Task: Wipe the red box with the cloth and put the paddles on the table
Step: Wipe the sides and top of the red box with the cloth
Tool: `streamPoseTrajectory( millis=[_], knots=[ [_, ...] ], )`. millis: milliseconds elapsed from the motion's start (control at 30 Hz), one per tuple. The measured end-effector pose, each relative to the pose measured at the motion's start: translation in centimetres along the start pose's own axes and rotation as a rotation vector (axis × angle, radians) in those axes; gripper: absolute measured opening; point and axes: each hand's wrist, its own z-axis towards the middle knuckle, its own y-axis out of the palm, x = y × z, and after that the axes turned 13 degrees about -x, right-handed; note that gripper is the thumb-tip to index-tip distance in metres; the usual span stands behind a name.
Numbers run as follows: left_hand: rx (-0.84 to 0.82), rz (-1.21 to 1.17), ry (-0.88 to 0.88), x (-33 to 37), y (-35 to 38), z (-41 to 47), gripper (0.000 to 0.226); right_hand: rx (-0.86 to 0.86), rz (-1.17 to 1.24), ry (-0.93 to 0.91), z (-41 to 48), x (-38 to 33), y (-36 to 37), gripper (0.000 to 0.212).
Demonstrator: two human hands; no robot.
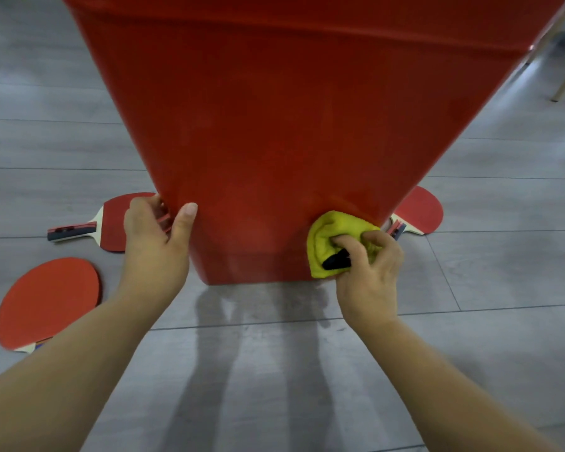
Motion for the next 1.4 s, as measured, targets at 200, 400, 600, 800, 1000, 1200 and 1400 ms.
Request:
streamPoseTrajectory(
  millis=[200, 400, 600, 800, 1000, 1200, 1400],
  knots=[
    [-0.017, 0.015, 0.001, -0.5, -0.4, 0.3, 0.036, -0.035, 0.399, 0.293, -0.9, -1.0, 1.2, 0.068],
    [-0.032, -0.001, 0.005, 0.1, -0.8, 0.2, 0.028, -0.032, 0.63, 0.544, -0.7, -4.7, 3.4, 0.058],
    [-0.061, -0.072, 0.036, 0.7, -1.1, -0.2, 0.02, 0.031, 0.606, 0.463, -0.5, -10.0, 6.3, 0.062],
    [-0.144, -0.09, 0.025, 0.0, -2.0, 0.5, 0.014, 0.043, 0.372, 0.118, -0.6, -14.2, 9.1, 0.049],
    [-0.178, -0.012, 0.026, -0.6, -3.0, 0.9, 0.023, 0.096, -0.049, -0.236, -0.7, -14.0, 11.2, 0.034],
    [-0.185, -0.018, 0.046, -0.8, -2.8, 0.5, 0.019, 0.022, -0.283, -0.524, -0.5, -12.8, 11.2, 0.032],
    [-0.158, -0.028, 0.012, -1.2, -1.2, -0.6, 0.044, -0.049, -0.429, -0.711, 0.1, -9.8, 10.0, 0.02]
  ],
)
